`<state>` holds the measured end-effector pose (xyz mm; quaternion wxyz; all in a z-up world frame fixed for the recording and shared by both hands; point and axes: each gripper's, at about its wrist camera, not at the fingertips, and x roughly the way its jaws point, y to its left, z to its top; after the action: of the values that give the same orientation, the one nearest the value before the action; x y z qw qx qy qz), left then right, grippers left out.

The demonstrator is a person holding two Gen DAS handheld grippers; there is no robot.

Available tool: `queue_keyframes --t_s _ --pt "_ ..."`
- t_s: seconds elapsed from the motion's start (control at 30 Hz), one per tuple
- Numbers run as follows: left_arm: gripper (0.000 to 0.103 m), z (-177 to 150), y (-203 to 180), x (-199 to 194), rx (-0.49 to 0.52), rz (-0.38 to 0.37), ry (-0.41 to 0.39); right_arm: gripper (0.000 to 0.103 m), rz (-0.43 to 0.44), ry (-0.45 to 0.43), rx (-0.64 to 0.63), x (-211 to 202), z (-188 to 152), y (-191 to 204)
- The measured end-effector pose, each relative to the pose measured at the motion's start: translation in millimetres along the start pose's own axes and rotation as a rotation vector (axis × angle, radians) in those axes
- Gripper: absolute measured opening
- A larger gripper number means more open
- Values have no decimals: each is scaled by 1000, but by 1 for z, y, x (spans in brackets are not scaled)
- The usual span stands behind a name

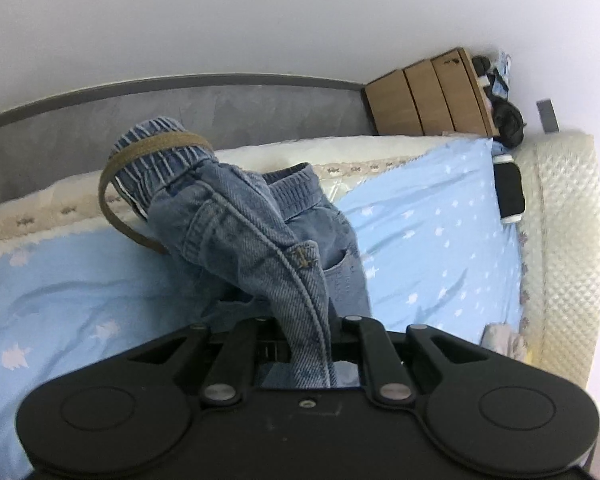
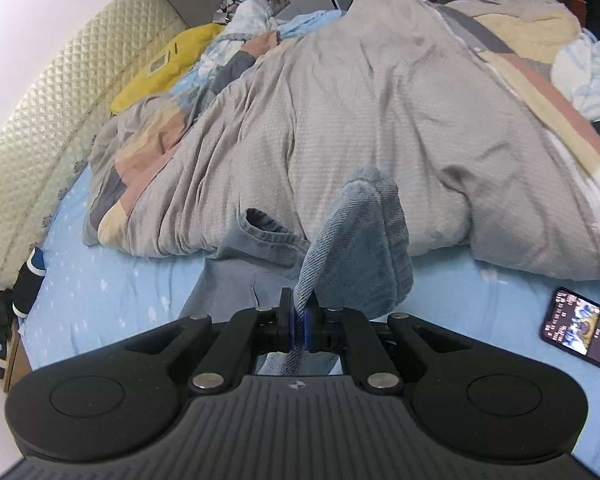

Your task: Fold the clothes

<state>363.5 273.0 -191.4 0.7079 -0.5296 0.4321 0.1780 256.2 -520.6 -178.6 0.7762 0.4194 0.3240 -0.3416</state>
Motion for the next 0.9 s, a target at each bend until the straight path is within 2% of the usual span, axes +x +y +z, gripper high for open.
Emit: queue_keyframes --t_s 0.17,0.33,0.43,0.6,0.77,0.83,0.9 --pt "11 4 -27 25 -24 13 -31 1 14 9 58 41 12 19" --pt "11 4 -67 71 33 49 -77 1 35 9 -25 87 24 57" --pt "11 6 -88 104 26 59 -99 1 39 17 -69 117 27 75" --pt "11 12 -121 158 69 98 -93 1 20 38 -79 166 32 91" --pt "12 10 -137 199 107 144 -76 1 9 70 -77 204 37 98" --pt "15 8 -140 209 113 162 -69 2 18 84 -99 218 37 102" --pt "23 6 -143 213 119 167 -58 10 55 112 -142 231 40 106"
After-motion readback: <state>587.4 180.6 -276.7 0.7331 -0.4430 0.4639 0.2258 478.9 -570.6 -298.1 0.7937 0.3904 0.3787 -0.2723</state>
